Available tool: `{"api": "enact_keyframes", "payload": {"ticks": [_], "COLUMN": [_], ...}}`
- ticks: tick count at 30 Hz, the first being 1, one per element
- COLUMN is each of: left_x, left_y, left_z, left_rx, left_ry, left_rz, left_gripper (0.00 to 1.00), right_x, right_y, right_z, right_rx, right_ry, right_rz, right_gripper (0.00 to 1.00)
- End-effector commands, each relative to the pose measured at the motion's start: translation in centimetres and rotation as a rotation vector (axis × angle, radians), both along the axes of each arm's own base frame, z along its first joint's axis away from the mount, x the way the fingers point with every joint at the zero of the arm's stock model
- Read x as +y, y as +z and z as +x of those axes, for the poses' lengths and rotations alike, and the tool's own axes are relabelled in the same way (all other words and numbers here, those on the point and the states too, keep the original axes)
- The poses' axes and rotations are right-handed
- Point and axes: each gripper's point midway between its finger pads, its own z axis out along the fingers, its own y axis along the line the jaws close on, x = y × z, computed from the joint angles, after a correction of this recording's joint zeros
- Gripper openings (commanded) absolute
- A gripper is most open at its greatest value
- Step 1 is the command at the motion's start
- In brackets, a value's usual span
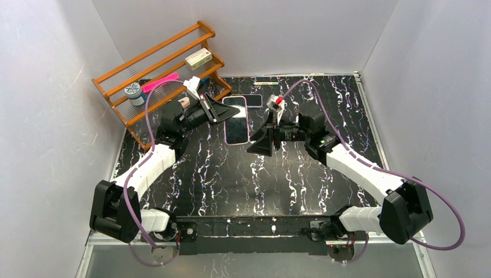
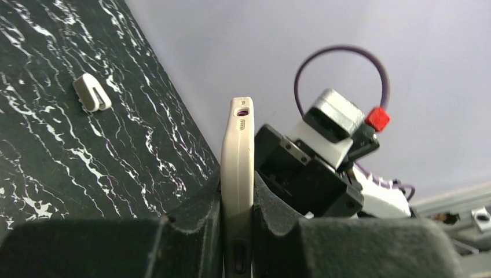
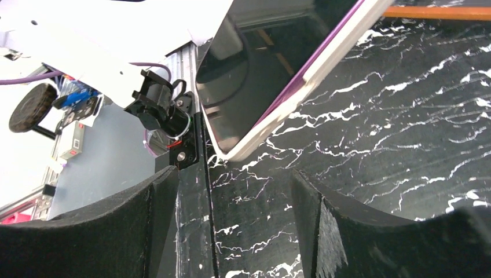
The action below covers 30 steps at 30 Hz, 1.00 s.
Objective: Take the phone out of the phone case
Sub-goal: Remove the phone case from the phone.
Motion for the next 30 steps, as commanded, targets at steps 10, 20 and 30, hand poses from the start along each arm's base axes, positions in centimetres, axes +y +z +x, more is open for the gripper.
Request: {"api": "enact_keyframes", "payload": {"ticks": [10, 20, 30], "left_x": [-0.5, -0.6, -0.8], "left_y": [5.7, 6.4, 6.7], "left_z": [-2.5, -2.5, -2.2], "left_rx": [-0.218, -0.208, -0.141], "left_ry": [-0.127, -0.139, -0.145], "left_rz": [-0.028, -0.068, -0.111], "left_gripper": [0.0, 0.0, 0.0], "right_x": [1.6, 2.1, 2.2], "right_y": [3.6, 4.6, 4.7], "right_z": [-0.6, -0.5, -0.7], "right_rx": [-0.069, -0.091, -0.131], "right_ry": [0.19, 0.23, 0.267], "right_rz": [0.084, 0.118, 0.126], "right_gripper": [0.64, 0.53, 0.12]}}
